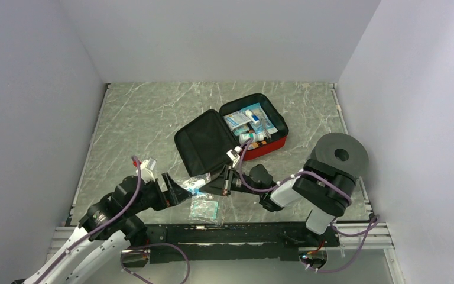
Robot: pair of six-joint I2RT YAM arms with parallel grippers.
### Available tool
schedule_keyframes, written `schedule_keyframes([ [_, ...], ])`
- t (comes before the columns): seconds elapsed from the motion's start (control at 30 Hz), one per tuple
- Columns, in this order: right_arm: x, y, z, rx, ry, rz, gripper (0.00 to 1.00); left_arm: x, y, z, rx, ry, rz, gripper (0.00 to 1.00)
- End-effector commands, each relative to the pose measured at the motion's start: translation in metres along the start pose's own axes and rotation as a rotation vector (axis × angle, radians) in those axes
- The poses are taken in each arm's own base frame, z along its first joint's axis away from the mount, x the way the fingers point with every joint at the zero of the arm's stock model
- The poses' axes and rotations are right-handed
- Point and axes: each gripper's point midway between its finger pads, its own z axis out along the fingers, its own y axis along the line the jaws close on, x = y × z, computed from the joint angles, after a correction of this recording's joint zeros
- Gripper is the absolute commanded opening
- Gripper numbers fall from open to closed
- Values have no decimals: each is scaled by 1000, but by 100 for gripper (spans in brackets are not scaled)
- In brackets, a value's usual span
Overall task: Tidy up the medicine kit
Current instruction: Pick up the medical item at the center of the board, then adjust the medicine box at the center of the board.
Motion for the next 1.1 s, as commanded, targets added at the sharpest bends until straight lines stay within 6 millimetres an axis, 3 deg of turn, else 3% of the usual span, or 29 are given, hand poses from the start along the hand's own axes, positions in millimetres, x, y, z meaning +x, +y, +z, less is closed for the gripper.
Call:
schedule_keyframes([
  [0.0,-4,35,-4,-113,-4,-31,0,-10,-23,-15,80,-25,46,99],
  [0.23,-1,61,-5,-219,8,-2,0,-16,-53,-26,223,-51,44,99],
  [0.43,-1,79,-4,-304,10,23,0,-16,-65,-34,287,-50,44,96],
  [0.73,1,94,-4,-352,24,18,0,-18,-79,-42,361,-63,48,73],
  [1.07,1,106,-10,-376,12,-26,0,-18,-77,-38,353,-61,48,51],
])
